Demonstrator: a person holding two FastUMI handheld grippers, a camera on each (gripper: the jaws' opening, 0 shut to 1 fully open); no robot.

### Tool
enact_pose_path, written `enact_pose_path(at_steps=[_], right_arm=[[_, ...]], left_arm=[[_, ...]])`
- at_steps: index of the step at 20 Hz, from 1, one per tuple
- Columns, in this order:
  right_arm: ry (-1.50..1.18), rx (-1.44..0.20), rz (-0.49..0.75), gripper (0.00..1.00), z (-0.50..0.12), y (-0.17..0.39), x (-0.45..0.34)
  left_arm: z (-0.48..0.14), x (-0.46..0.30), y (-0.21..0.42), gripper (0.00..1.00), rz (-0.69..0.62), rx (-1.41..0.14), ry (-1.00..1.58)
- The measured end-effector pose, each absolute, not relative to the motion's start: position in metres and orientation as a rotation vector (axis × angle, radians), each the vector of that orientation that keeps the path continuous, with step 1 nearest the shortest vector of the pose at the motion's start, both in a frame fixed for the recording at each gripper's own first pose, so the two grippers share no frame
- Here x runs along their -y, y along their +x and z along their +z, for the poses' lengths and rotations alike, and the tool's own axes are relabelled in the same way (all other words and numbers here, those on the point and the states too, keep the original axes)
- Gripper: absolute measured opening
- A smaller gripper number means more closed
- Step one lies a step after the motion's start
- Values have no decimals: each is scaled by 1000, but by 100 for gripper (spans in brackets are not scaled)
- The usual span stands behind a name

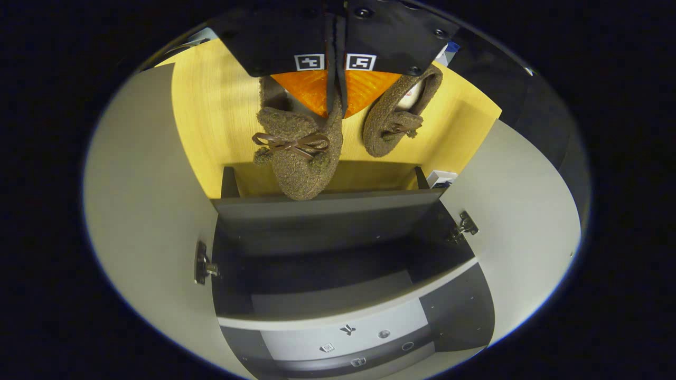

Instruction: Grab one shoe with the right hand and put it into the shoe cabinet, grab the other shoe with the left hand and put it into the shoe cabinet; then close the right door with the right hand and the left door with the left hand.

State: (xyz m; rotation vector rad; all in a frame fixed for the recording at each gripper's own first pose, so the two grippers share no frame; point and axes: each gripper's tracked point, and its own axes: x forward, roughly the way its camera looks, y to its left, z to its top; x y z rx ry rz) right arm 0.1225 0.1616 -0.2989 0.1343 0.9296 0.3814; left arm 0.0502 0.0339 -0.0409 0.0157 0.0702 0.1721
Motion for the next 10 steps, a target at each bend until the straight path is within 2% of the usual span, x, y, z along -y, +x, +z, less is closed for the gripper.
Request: enact_pose_path(at_steps=[5,6,7,8,9,10], right_arm=[[136,-808,418,1,-240,134,-163],[146,-783,427,1,-228,136,-164],[157,-751,436,0,-214,138,-167],[163,-719,441,1,-200,141,-169],[167,-687,447,1,-187,143,-170],[168,-659,455,1,-174,146,-171]], left_arm=[[-32,-23,49,98,145,-46,24],[-30,-22,48,91,142,-41,24],[-28,-21,48,91,141,-36,25],[-26,-20,47,97,140,-32,25],[-25,-19,46,91,140,-28,25],[-23,-19,46,91,142,-24,26]])
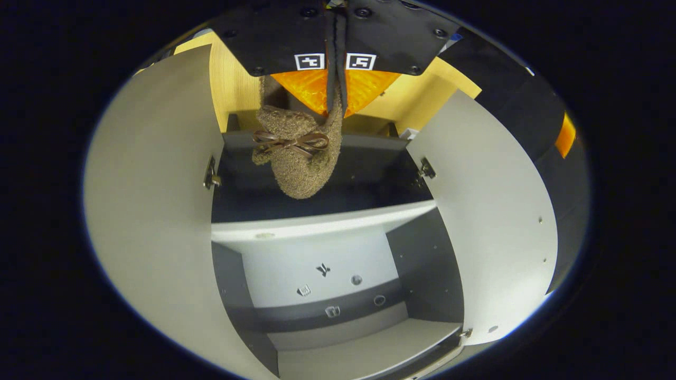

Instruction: Grab one shoe with the right hand and put it into the shoe cabinet, grab the other shoe with the left hand and put it into the shoe cabinet; then close the right door with the right hand and the left door with the left hand.

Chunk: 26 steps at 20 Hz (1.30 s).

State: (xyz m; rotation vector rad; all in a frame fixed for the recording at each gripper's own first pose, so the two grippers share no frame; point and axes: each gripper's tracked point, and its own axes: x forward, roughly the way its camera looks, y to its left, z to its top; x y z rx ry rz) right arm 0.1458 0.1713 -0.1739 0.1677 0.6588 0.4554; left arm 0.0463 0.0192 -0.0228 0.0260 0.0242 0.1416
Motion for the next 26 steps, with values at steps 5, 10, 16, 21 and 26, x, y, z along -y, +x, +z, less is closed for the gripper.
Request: enact_pose_path(at_steps=[5,10,16,21,26], right_arm=[[160,-537,483,1,-120,175,-180],[155,-458,483,0,-86,208,-186],[159,-391,459,0,-57,255,-192],[134,-337,434,1,-41,311,-200],[97,-354,394,0,-47,366,-207]], left_arm=[[-17,-24,44,91,165,-6,36],[-14,-31,48,91,190,1,39],[-16,-46,55,91,221,-2,41],[-16,-55,58,91,248,-17,56],[-21,-75,50,97,306,-37,60]])
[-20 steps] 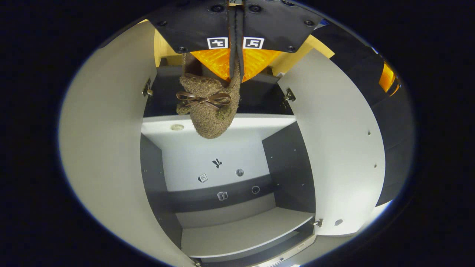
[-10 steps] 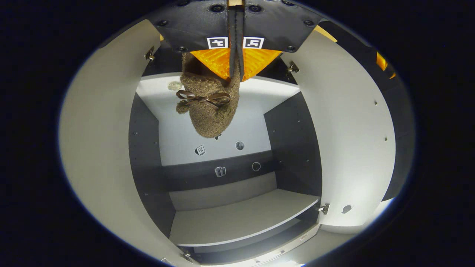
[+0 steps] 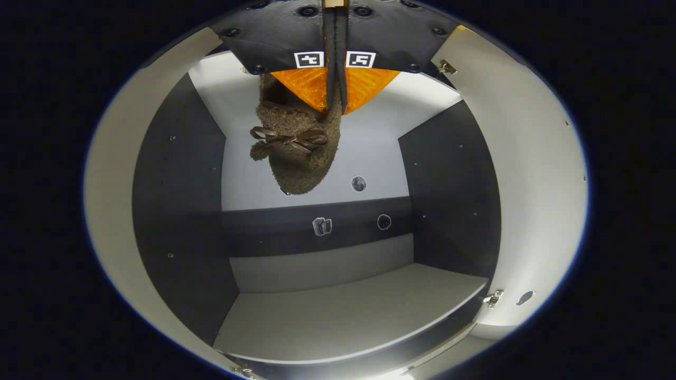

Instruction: Grab one shoe with the right hand and put it into the shoe cabinet, grab the other shoe with the left hand and put it into the shoe cabinet; then close the right door with the right hand and the left door with the left hand.

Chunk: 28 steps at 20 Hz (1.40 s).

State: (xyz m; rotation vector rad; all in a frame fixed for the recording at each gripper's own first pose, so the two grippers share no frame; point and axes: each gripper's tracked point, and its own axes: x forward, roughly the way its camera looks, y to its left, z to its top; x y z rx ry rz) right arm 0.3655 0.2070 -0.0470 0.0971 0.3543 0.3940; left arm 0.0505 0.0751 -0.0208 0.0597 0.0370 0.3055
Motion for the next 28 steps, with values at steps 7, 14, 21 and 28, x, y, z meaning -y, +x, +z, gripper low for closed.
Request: enact_pose_path(at_steps=[7,14,21,28], right_arm=[[64,-420,314,2,-78,414,-208],[61,-342,291,100,-58,406,-199],[22,-161,288,97,-5,334,-176],[0,-52,320,99,23,243,-159]], left_arm=[[-25,-98,39,97,365,-55,66],[-29,-94,39,97,334,-66,62],[-37,-54,49,98,199,-69,45],[-56,-3,63,91,33,-95,22]])
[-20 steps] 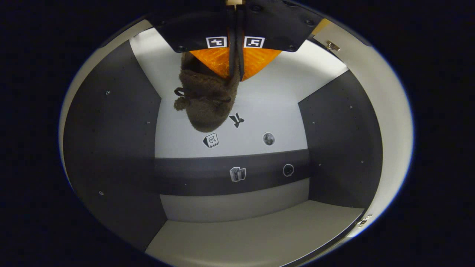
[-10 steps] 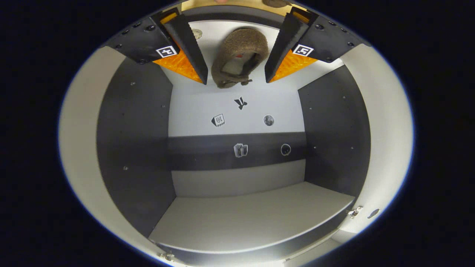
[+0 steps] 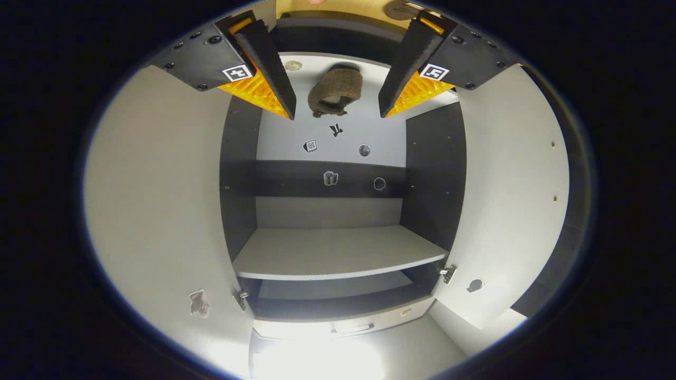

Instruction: Grab one shoe with the right hand and put it into the shoe cabinet, grab the other shoe with the left hand and put it into the shoe cabinet; then close the right door with the right hand and the left door with the left hand.

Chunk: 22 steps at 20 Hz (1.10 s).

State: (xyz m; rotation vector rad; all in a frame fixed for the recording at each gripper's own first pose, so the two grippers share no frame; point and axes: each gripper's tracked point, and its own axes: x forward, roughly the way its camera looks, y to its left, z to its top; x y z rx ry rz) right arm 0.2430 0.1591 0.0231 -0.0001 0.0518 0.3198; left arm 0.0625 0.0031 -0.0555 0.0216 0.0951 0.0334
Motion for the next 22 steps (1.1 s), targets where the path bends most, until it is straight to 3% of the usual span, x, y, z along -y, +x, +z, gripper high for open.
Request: enact_pose_path(at_steps=[4,5,14,19,20,22], right_arm=[[-6,-22,323,99,29,197,-140],[-6,-24,326,99,28,185,-135],[-63,-2,283,96,20,90,-81],[-47,7,218,96,17,65,-49],[-46,1,203,99,14,62,-42],[-53,-10,163,99,9,58,-25]], left_arm=[[-75,28,71,91,-60,-127,9],[-80,36,74,98,-84,-137,4],[-155,92,95,98,-258,-281,-34],[-221,108,107,97,-300,-428,-49],[-233,110,109,91,-304,-456,-44],[-251,112,113,92,-313,-495,-31]])
